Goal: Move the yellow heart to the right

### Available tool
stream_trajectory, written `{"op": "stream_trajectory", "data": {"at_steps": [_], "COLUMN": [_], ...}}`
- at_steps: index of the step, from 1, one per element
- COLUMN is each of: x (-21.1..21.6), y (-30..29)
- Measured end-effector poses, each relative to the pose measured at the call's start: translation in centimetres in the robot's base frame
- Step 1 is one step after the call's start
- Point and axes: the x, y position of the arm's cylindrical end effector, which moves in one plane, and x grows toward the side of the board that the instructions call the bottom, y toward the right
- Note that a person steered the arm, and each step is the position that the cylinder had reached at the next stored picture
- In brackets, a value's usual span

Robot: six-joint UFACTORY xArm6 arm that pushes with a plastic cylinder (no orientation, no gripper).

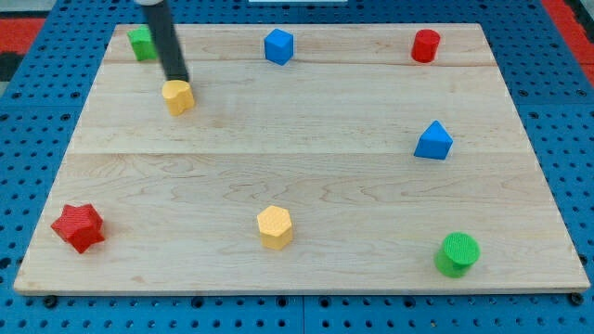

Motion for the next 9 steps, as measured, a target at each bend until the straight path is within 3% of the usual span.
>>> {"op": "stream_trajectory", "data": {"at_steps": [1, 3, 4, 5, 6, 9], "x": [0.2, -0.9, 1.1, 4.5, 4.7, 2.4], "y": [2.3, -6.1, -7.6, -6.9, -5.3, 4.6]}}
